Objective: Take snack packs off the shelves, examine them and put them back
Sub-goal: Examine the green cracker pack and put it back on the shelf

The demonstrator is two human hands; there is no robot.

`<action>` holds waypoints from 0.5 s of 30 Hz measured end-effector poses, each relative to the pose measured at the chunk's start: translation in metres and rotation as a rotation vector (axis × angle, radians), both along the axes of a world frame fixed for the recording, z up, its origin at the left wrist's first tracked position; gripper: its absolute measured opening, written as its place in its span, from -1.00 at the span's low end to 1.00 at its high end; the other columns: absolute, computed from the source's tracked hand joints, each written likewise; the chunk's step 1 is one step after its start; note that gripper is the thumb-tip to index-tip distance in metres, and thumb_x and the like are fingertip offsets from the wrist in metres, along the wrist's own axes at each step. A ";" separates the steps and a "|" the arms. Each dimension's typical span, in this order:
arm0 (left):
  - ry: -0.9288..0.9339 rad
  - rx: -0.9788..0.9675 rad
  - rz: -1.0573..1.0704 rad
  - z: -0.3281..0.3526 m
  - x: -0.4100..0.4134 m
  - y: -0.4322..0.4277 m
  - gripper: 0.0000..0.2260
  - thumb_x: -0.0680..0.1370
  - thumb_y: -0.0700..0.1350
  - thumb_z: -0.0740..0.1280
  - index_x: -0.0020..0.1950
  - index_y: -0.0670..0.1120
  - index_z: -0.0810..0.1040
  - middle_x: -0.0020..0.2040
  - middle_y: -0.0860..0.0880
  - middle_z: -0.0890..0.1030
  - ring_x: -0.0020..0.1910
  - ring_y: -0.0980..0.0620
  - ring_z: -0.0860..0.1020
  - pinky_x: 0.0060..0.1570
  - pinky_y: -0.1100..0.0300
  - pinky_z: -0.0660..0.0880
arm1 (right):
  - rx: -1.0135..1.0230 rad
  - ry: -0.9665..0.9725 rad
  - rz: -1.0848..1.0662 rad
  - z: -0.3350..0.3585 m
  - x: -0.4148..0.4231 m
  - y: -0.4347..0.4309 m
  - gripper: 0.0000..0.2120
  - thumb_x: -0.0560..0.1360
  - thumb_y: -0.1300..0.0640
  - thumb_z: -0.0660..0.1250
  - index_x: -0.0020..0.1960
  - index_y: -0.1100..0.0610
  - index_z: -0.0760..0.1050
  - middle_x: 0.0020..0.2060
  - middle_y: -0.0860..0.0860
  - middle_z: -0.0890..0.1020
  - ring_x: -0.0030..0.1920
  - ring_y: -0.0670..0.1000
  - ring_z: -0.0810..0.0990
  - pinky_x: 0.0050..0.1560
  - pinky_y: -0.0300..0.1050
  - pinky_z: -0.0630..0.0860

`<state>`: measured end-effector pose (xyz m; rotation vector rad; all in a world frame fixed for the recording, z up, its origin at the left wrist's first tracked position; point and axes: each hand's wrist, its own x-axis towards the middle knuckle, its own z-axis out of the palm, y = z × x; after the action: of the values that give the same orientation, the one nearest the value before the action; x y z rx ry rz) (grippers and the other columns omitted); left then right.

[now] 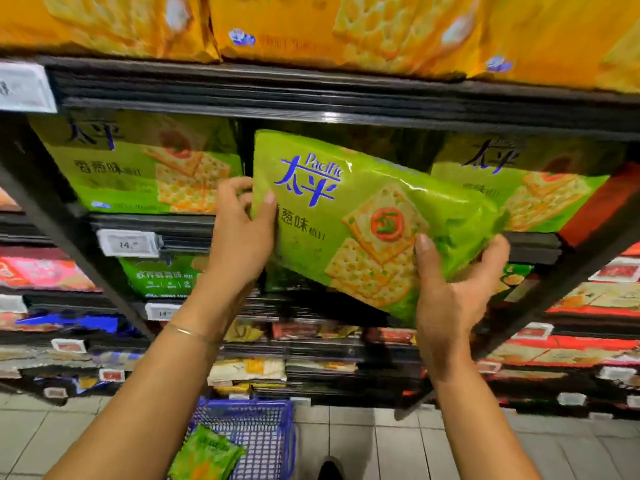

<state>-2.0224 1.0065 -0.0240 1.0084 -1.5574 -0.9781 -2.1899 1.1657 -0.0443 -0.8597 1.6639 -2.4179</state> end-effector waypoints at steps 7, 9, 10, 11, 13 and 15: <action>-0.050 0.002 -0.043 0.021 -0.044 -0.026 -0.78 0.60 -0.01 0.34 0.23 -0.01 0.54 0.09 0.06 0.68 -0.01 0.24 0.62 0.01 0.26 0.56 | -0.193 0.101 -0.059 0.007 -0.026 -0.031 -0.44 0.49 0.19 0.47 0.40 0.11 0.30 0.26 0.01 0.55 0.24 0.04 0.61 0.22 -0.09 0.57; -0.116 0.026 -0.042 0.020 -0.048 -0.031 -0.66 0.55 0.06 0.31 0.28 -0.04 0.58 0.14 -0.04 0.66 0.07 0.11 0.62 0.12 0.14 0.55 | -0.175 0.149 -0.069 0.005 -0.029 -0.043 -0.43 0.48 0.19 0.49 0.37 0.12 0.28 0.24 0.09 0.52 0.24 0.12 0.59 0.23 0.10 0.59; -0.136 0.048 -0.029 0.019 -0.048 -0.032 -0.60 0.53 0.08 0.30 0.32 -0.04 0.57 0.20 -0.11 0.64 0.17 0.00 0.61 0.23 0.04 0.55 | -0.161 0.168 -0.069 0.003 -0.030 -0.050 -0.41 0.47 0.17 0.50 0.38 0.15 0.27 0.23 0.20 0.50 0.24 0.21 0.57 0.24 0.22 0.58; -0.142 0.073 -0.015 0.018 -0.046 -0.033 -0.55 0.52 0.11 0.30 0.37 -0.03 0.55 0.26 -0.18 0.60 0.24 -0.11 0.59 0.32 -0.06 0.52 | -0.151 0.187 -0.061 0.001 -0.031 -0.056 -0.41 0.47 0.17 0.50 0.38 0.15 0.28 0.24 0.24 0.49 0.23 0.26 0.56 0.23 0.27 0.57; -0.155 0.098 0.022 0.016 -0.039 -0.033 -0.46 0.49 0.17 0.31 0.43 0.00 0.50 0.31 -0.21 0.57 0.27 -0.21 0.57 0.37 -0.17 0.49 | -0.139 0.225 -0.037 0.000 -0.033 -0.067 -0.44 0.48 0.17 0.50 0.38 0.06 0.30 0.22 0.18 0.51 0.23 0.19 0.57 0.22 0.19 0.58; -0.173 0.097 0.079 0.015 -0.031 -0.033 -0.36 0.45 0.25 0.31 0.48 0.00 0.47 0.32 -0.18 0.57 0.27 -0.21 0.57 0.36 -0.20 0.49 | -0.098 0.236 -0.078 0.002 -0.036 -0.076 -0.43 0.49 0.17 0.51 0.39 0.08 0.31 0.24 0.12 0.52 0.26 0.08 0.58 0.25 0.03 0.58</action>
<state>-2.0532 0.9731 -0.0091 1.2416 -1.6098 -0.9389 -2.2255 1.0902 -0.0428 -1.1556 1.6945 -2.5549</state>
